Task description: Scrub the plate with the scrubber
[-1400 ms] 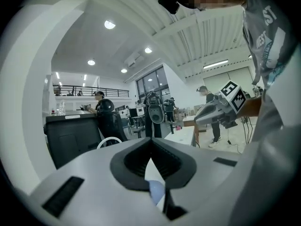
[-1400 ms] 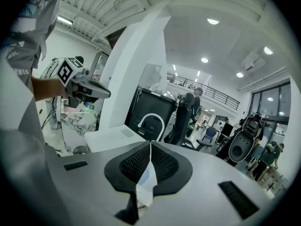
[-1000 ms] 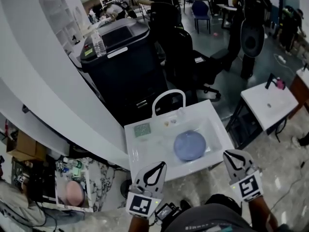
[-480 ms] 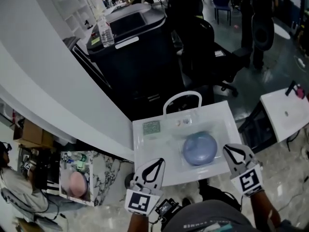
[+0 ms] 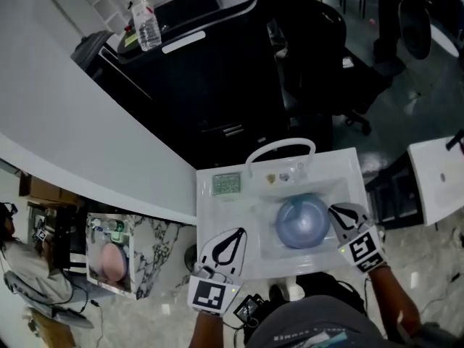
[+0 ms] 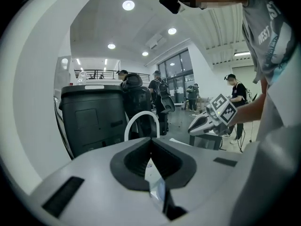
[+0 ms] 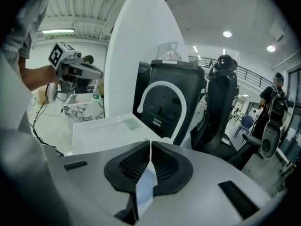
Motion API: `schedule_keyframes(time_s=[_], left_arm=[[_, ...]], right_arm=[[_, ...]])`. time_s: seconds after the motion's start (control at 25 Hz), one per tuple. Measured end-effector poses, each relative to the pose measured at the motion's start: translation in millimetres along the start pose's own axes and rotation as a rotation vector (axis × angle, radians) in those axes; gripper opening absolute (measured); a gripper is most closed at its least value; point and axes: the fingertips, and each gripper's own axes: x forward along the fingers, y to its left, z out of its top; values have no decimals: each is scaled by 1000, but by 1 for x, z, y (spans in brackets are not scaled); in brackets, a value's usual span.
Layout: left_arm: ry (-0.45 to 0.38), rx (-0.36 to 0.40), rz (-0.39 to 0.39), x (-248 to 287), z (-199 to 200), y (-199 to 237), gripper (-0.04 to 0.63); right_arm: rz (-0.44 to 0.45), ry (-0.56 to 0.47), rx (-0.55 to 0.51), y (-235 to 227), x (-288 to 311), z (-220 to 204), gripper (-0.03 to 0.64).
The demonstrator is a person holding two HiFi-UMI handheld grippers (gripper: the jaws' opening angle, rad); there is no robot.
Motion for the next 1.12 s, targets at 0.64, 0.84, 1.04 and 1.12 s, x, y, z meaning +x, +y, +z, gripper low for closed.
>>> schedule_keyframes(time_s=[0.64,0.84,1.04,1.12], left_arm=[[146,-94,108,52,-62,34,3],[173,-106,118,67,-77,40,3],[203,-124,126,75,-92,41,3],[210,-128,127,78,-98,41,3]], right_arm=[[161,350,157,-15,187,-187,34],[151,418,215,-15,223,-225,105],[165,495,237,-11,247,-257,121],[160,519,239,-12,255,-270,135]])
